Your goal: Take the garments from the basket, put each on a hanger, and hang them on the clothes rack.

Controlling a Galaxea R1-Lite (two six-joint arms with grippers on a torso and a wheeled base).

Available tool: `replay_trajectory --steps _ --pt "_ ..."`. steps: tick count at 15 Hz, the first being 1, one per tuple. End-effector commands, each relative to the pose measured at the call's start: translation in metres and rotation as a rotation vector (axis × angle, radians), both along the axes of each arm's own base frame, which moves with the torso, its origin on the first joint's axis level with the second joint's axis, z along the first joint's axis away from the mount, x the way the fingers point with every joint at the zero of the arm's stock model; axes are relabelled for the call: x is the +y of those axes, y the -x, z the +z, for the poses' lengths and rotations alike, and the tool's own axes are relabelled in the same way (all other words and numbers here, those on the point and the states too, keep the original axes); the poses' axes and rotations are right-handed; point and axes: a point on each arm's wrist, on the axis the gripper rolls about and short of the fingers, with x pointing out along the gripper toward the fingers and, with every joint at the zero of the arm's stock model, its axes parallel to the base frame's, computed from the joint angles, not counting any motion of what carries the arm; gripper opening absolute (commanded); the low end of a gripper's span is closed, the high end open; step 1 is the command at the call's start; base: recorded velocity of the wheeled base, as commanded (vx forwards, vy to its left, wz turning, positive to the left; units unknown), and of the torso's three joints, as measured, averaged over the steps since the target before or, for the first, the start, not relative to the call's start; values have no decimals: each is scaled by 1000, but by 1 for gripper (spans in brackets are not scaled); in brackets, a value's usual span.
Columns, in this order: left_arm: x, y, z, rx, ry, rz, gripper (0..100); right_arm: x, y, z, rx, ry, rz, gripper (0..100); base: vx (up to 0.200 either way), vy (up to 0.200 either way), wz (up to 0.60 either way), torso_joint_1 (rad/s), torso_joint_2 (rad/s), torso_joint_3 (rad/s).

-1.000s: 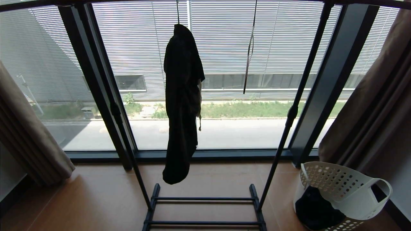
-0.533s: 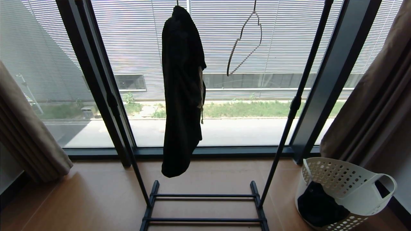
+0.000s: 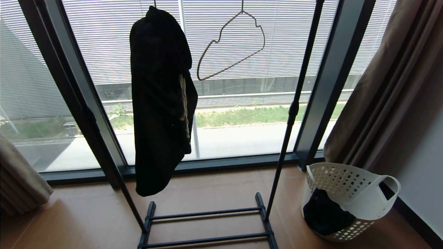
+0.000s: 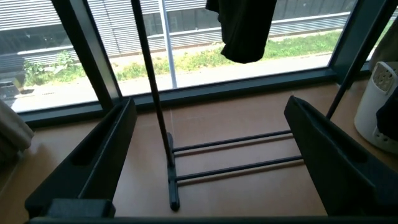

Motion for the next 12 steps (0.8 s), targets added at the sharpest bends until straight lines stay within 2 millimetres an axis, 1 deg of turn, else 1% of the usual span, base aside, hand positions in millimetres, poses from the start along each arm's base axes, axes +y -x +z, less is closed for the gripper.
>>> replay_trajectory --steps 1,4,9,12 --pt "0 0 0 1 0 1 100 0 0 0 1 0 -1 100 0 0 -600 -2 7 2" --pt "0 0 0 0 0 1 100 0 0 0 -1 0 1 100 0 0 -600 1 4 5" --pt "0 0 0 1 0 -1 100 0 0 0 1 0 1 100 0 0 0 0 0 0" --pt "0 0 0 1 0 -1 100 0 0 0 1 0 1 100 0 -200 0 1 2 7"
